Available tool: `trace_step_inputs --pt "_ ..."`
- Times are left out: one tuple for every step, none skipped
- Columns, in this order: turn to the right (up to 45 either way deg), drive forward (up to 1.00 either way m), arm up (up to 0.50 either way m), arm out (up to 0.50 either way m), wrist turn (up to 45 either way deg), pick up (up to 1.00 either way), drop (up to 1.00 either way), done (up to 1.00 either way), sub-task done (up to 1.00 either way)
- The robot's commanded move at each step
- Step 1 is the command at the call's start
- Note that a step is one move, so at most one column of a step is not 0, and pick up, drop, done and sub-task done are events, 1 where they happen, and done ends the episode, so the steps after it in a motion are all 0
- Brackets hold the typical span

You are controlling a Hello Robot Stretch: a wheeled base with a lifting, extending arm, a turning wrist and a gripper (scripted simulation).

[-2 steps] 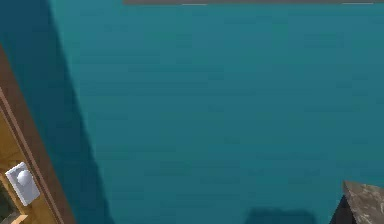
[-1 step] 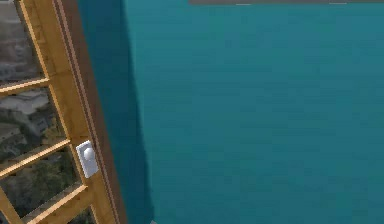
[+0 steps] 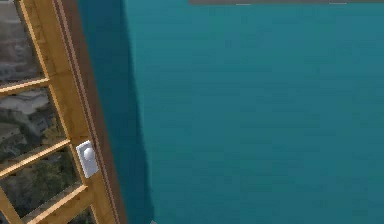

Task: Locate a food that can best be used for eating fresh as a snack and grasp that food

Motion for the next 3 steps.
trace_step_inputs --pt "0.0 0.0 0.38 0.0 0.0 0.0 0.0 0.0 0.0" --pt "0.0 0.0 0.0 0.44 0.0 0.0 0.0 0.0 0.0" --pt "0.0 0.0 0.0 0.0 45.0 0.0 0.0 0.0 0.0"
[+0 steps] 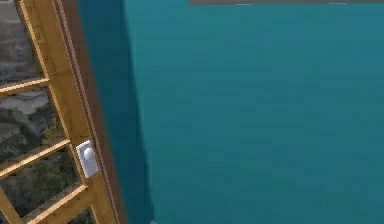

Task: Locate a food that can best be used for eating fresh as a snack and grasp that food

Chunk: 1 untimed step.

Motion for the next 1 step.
trace_step_inputs --pt "0.0 0.0 0.0 0.0 45.0 0.0 0.0 0.0 0.0"
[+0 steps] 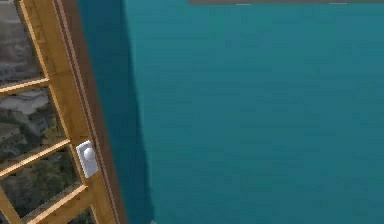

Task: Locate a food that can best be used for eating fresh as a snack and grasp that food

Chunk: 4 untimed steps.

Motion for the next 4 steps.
trace_step_inputs --pt "0.0 0.0 0.0 0.0 45.0 0.0 0.0 0.0 0.0" --pt "0.0 0.0 0.0 0.0 33.0 0.0 0.0 0.0 0.0" --pt "0.0 0.0 0.0 0.0 -45.0 0.0 0.0 0.0 0.0" --pt "0.0 0.0 0.0 0.0 -45.0 0.0 0.0 0.0 0.0"
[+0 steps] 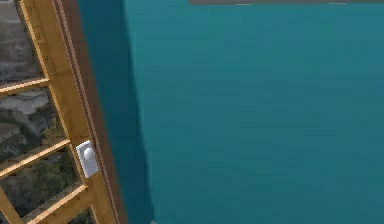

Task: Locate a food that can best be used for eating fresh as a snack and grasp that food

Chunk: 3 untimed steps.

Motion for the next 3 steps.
trace_step_inputs --pt "0.0 0.0 0.0 0.0 -27.0 0.0 0.0 0.0 0.0" --pt "0.0 0.0 0.0 -0.42 0.0 0.0 0.0 0.0 0.0" --pt "30.0 0.0 0.0 0.0 0.0 0.0 0.0 0.0 0.0"
